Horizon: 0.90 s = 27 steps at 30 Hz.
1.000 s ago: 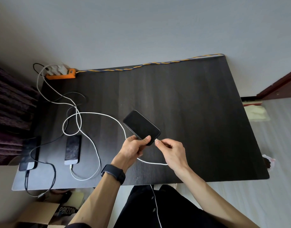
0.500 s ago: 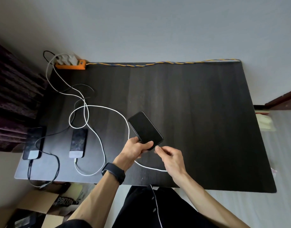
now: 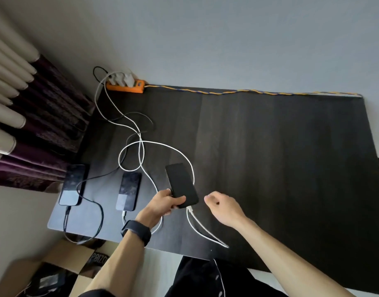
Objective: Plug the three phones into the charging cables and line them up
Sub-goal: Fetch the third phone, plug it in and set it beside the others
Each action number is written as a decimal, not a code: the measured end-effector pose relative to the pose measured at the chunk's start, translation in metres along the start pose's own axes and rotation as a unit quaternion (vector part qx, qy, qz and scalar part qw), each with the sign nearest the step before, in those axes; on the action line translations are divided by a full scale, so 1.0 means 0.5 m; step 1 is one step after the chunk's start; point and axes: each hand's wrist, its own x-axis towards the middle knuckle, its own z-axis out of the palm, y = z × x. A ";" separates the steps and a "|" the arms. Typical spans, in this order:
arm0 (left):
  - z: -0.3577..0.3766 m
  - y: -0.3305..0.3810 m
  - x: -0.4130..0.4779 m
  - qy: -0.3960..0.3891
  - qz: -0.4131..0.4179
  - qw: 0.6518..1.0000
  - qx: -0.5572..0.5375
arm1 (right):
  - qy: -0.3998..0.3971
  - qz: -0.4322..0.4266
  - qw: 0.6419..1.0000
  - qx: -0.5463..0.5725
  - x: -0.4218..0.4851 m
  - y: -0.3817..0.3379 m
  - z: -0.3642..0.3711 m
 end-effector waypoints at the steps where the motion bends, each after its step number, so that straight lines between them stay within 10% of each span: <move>1: -0.019 -0.006 0.012 0.012 -0.006 1.000 0.024 | -0.003 -0.017 0.998 -0.058 0.019 -0.005 0.010; 9: -0.092 -0.045 0.094 0.000 -0.033 0.988 0.149 | -0.083 -0.068 0.946 -0.306 0.122 -0.063 0.090; 16: -0.076 -0.119 0.131 0.031 -0.068 0.980 0.184 | -0.074 0.064 0.994 0.051 0.154 -0.060 0.117; 27: -0.095 -0.134 0.105 0.138 -0.113 0.943 0.279 | -0.164 0.059 0.977 0.120 0.155 -0.110 0.174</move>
